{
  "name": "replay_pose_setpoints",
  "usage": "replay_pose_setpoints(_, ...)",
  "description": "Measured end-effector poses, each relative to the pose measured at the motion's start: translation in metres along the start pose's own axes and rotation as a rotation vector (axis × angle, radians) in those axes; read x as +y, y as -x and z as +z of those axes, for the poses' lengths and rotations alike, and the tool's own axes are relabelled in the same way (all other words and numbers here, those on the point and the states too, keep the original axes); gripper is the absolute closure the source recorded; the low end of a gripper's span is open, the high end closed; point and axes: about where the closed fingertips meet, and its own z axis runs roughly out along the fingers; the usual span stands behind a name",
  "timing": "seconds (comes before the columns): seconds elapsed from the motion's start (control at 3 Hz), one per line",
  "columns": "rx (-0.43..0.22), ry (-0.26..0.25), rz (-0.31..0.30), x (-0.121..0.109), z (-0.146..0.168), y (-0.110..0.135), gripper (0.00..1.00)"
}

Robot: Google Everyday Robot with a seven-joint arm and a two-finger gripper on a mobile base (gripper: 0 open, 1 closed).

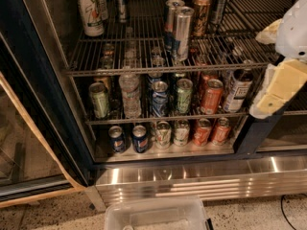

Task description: Pick redbull can from top shelf of fridge

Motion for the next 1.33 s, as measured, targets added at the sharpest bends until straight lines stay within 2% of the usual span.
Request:
replay_pose_setpoints(0.33,-0.089,-0.002,0.008,0.001,-0.003,0.023,0.0)
replay_pose_setpoints(0.67,-0.089,-0.003,0.008,0.001,-0.003,0.023,0.0)
replay_pose_setpoints(1.0,-0.154,-0.055,0.043,-0.003,-0.0028,0.0269,0.0)
replay_pose_setpoints(1.33,-0.291,-0.117,0.145,0.0032,0.0015,0.0279,0.0)
